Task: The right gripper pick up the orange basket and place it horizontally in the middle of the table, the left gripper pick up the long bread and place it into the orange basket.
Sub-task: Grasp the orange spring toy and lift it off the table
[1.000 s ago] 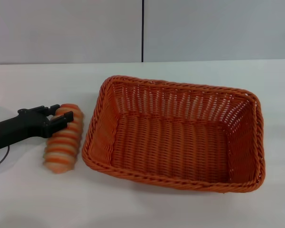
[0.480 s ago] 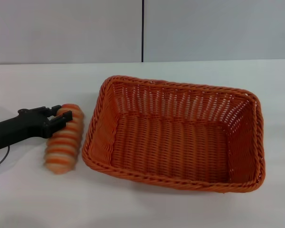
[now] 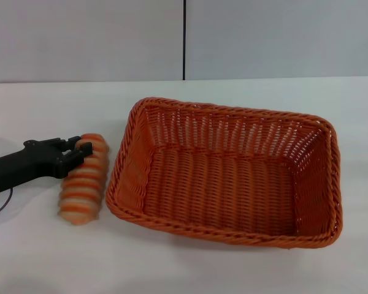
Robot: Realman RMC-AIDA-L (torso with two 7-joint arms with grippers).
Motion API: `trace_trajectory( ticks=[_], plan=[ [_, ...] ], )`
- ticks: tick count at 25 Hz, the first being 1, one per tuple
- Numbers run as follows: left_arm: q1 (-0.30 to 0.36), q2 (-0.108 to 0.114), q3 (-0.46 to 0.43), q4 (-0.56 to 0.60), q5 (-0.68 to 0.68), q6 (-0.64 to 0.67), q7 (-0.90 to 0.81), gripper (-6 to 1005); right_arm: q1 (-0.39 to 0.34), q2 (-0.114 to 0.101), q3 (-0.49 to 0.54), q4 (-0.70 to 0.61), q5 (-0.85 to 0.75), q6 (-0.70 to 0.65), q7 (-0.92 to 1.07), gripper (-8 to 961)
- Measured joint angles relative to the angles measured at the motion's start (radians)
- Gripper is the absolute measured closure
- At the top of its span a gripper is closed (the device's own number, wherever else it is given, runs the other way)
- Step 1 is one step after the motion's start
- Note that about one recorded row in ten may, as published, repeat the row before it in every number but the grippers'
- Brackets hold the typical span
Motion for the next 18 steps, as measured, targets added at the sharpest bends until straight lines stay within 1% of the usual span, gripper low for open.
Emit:
trace_trajectory(
  ticks=[8, 18],
  plan=[
    [0.001, 0.0, 0.0, -0.001, 0.0, 0.0, 0.0, 739, 0.001, 0.0, 0.0, 0.0, 0.0, 0.0, 0.0, 484],
    [0.002, 0.0, 0.0, 0.004, 0.0, 0.0, 0.0, 794, 0.001, 0.001, 0.0, 0.0, 0.0, 0.0, -0.001, 485]
  ],
)
